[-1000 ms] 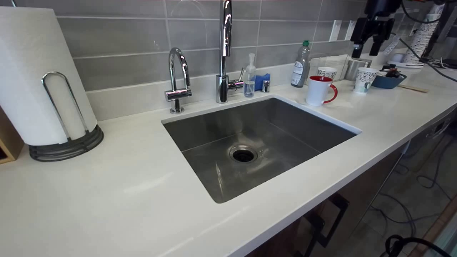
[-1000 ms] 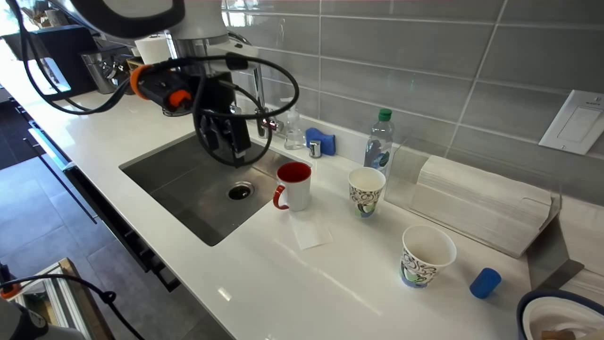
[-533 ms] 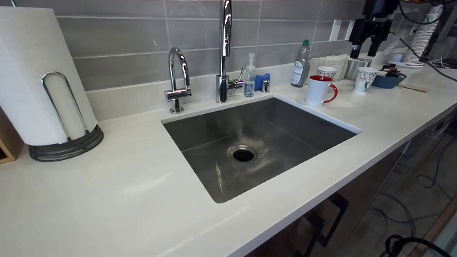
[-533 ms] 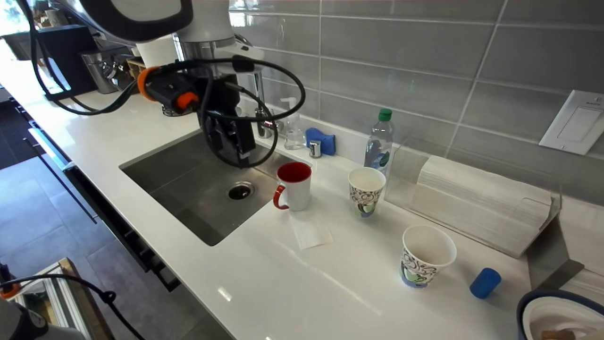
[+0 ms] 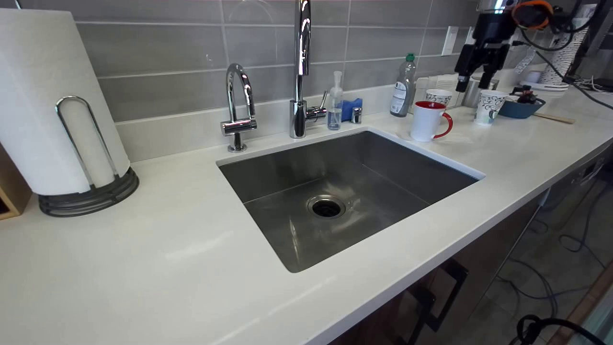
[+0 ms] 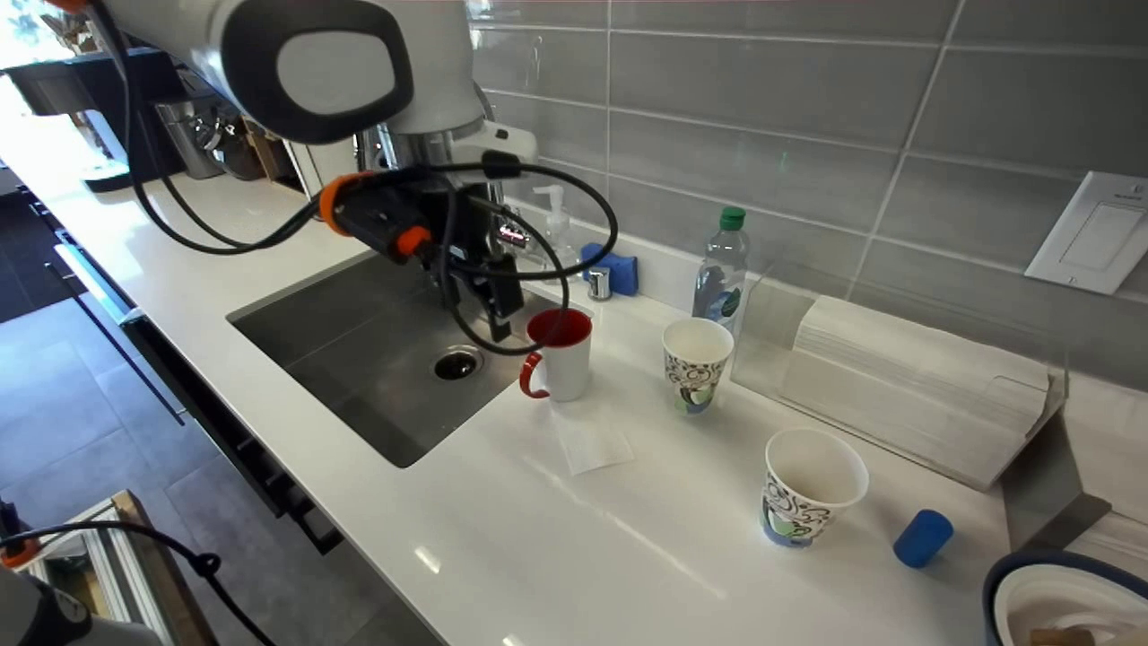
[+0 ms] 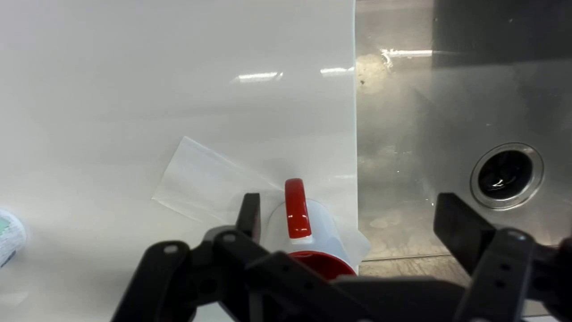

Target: Put the white and red mug in the sink.

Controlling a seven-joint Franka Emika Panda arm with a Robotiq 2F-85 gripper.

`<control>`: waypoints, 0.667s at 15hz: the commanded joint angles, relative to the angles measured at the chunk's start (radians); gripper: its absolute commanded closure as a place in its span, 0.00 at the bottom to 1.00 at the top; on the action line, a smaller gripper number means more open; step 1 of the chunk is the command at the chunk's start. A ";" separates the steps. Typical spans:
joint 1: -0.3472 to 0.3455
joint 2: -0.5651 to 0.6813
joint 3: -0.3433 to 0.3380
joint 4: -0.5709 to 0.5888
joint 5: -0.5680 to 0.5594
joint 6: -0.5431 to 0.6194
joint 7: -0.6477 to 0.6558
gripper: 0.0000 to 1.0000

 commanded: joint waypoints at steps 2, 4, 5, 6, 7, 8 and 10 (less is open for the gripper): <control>-0.028 0.139 -0.020 0.027 0.055 0.100 -0.086 0.00; -0.038 0.180 -0.018 0.034 0.056 0.115 -0.108 0.00; -0.043 0.200 -0.016 0.040 0.052 0.119 -0.118 0.00; -0.047 0.216 -0.015 0.044 0.049 0.122 -0.131 0.00; -0.049 0.232 -0.012 0.049 0.050 0.129 -0.148 0.00; -0.053 0.244 -0.011 0.053 0.051 0.138 -0.164 0.00; -0.057 0.270 -0.006 0.063 0.062 0.155 -0.205 0.00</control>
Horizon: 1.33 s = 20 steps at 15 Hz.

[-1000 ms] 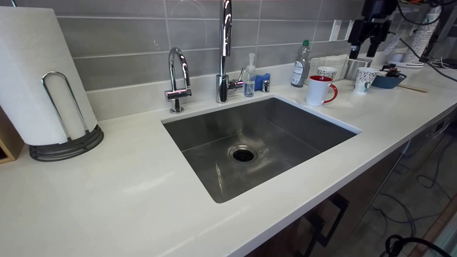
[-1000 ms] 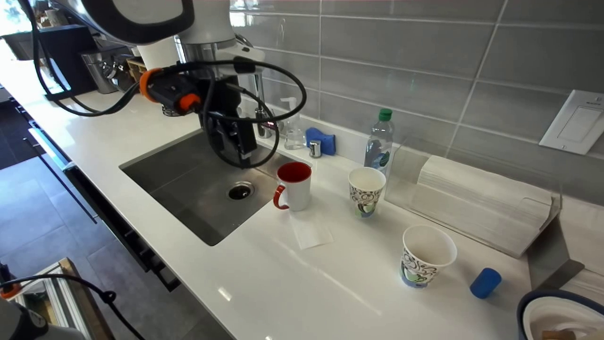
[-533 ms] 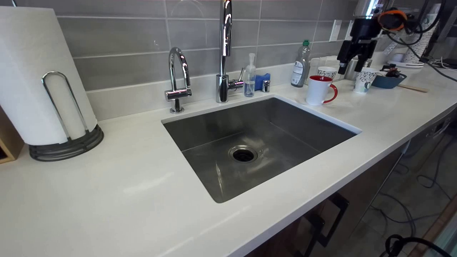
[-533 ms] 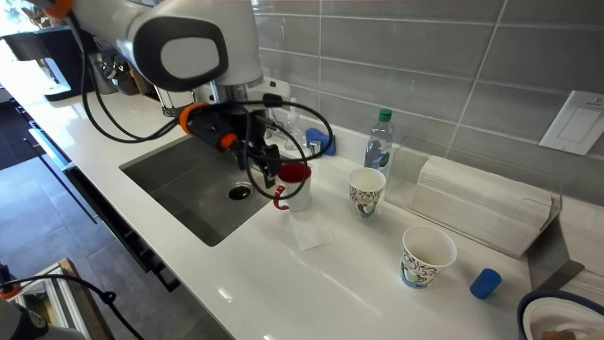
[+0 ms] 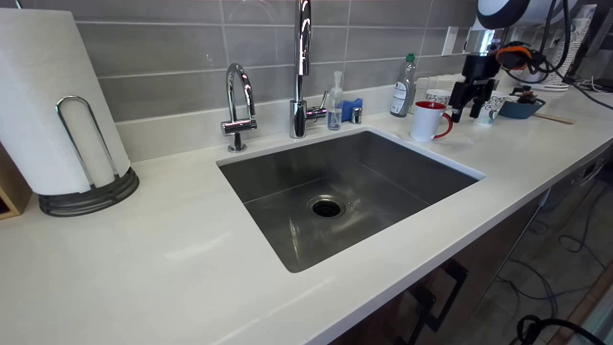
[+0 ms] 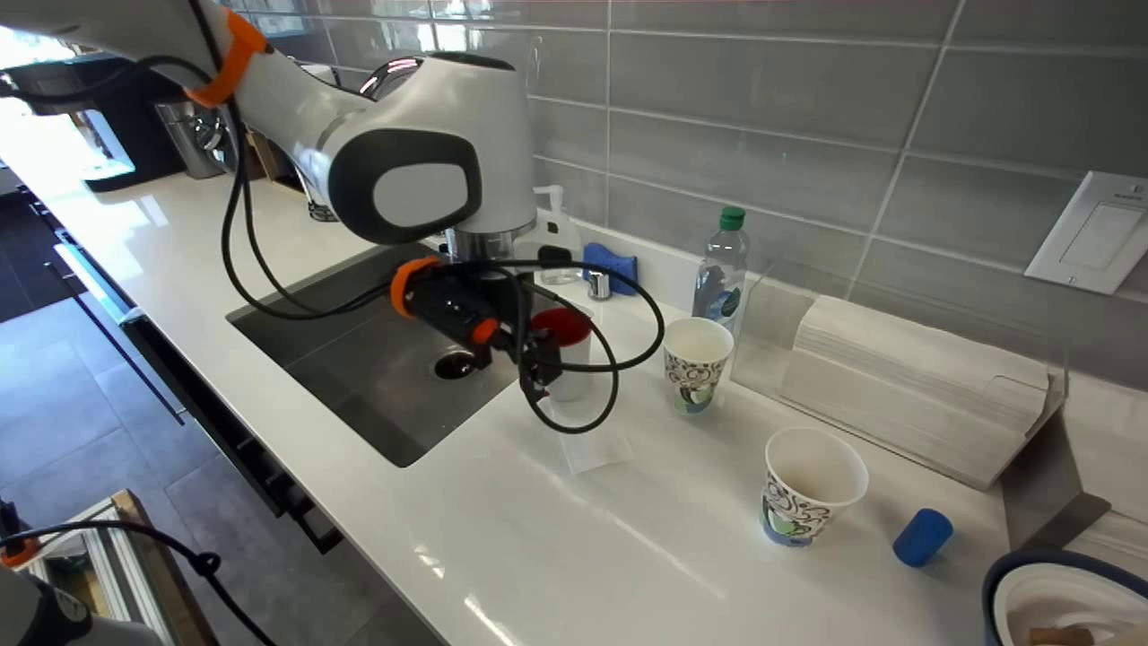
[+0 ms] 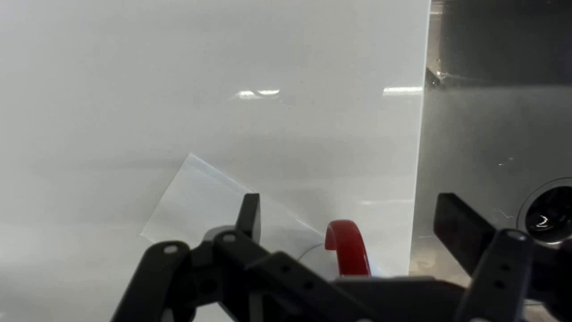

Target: Put the white and red mug in the sink.

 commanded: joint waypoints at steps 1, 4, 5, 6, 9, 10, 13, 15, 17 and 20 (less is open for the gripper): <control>-0.022 0.063 0.018 0.042 0.039 0.024 -0.086 0.00; -0.029 0.097 0.029 0.060 0.065 0.032 -0.127 0.05; -0.031 0.107 0.034 0.066 0.077 0.037 -0.136 0.19; -0.034 0.112 0.041 0.070 0.098 0.035 -0.154 0.23; -0.039 0.124 0.053 0.077 0.111 0.067 -0.172 0.35; -0.040 0.127 0.058 0.081 0.118 0.070 -0.178 0.32; -0.041 0.131 0.064 0.088 0.119 0.081 -0.179 0.28; -0.041 0.133 0.064 0.092 0.111 0.077 -0.170 0.29; -0.040 0.135 0.060 0.093 0.100 0.065 -0.154 0.33; -0.041 0.135 0.057 0.091 0.087 0.061 -0.135 0.35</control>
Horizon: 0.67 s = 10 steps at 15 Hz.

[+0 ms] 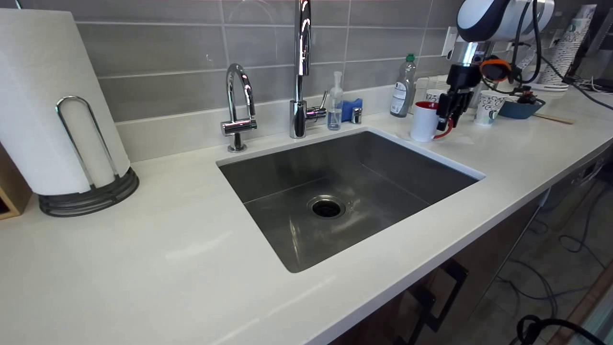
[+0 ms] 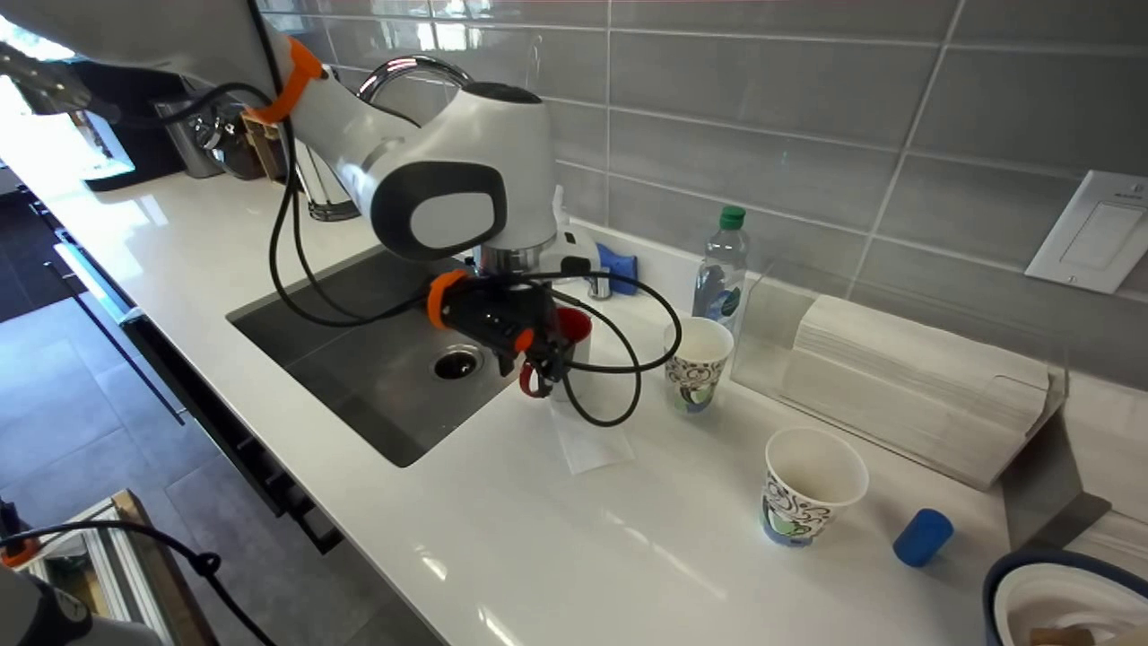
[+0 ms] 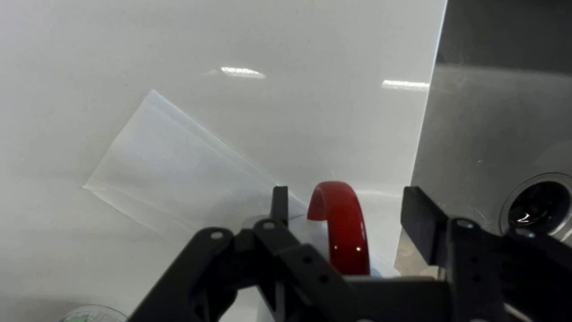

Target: Put the white and red mug in the sink.

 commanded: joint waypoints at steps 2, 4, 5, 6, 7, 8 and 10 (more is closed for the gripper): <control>-0.018 0.018 0.010 0.018 -0.008 -0.004 0.015 0.44; -0.018 0.019 0.010 0.018 -0.011 -0.002 0.018 0.61; -0.018 0.021 0.009 0.019 -0.012 -0.001 0.020 0.61; -0.017 0.022 0.009 0.018 -0.014 0.001 0.022 0.66; -0.017 0.023 0.008 0.019 -0.016 0.000 0.026 0.73; -0.017 0.025 0.007 0.021 -0.020 -0.004 0.030 0.76; -0.017 0.027 0.005 0.021 -0.025 -0.005 0.038 0.76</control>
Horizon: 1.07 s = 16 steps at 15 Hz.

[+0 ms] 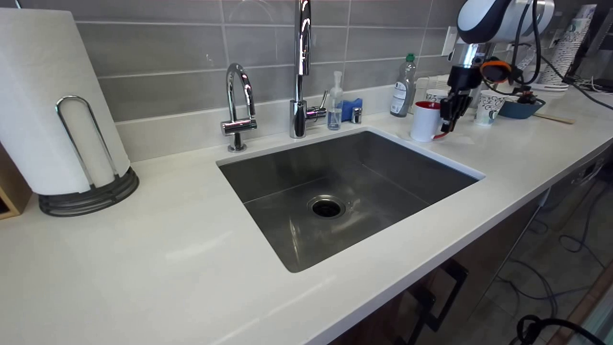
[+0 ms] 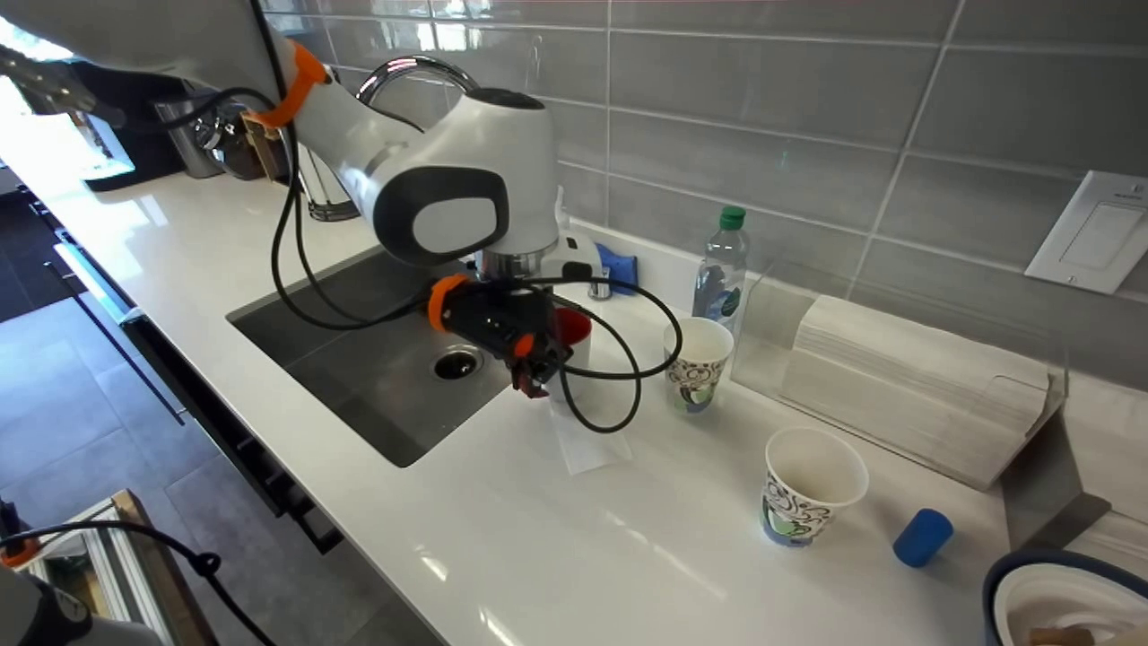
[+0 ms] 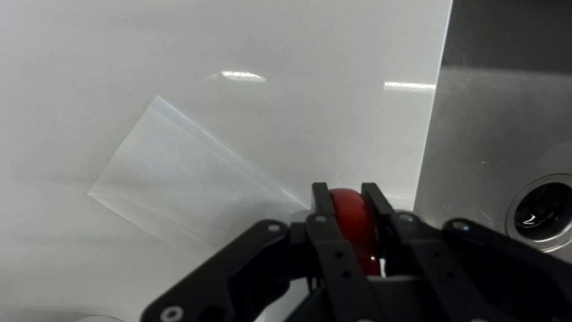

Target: Put the white and red mug in the sink.

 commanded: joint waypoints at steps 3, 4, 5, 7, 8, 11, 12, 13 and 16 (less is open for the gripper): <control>-0.013 0.020 0.005 0.021 -0.025 -0.004 0.034 0.94; -0.014 0.019 0.005 0.020 -0.024 -0.002 0.036 0.96; -0.014 0.018 0.006 0.019 -0.023 0.000 0.033 0.95; -0.015 0.014 0.007 0.015 -0.020 0.012 0.026 0.95; -0.014 0.012 0.008 0.013 -0.020 0.014 0.026 0.95; -0.011 -0.016 0.007 -0.004 -0.029 0.033 0.028 0.95; -0.011 -0.024 0.007 -0.009 -0.031 0.040 0.027 0.95; -0.009 -0.037 0.007 -0.017 -0.037 0.050 0.025 0.95; -0.006 -0.068 0.007 -0.038 -0.059 0.084 0.028 0.95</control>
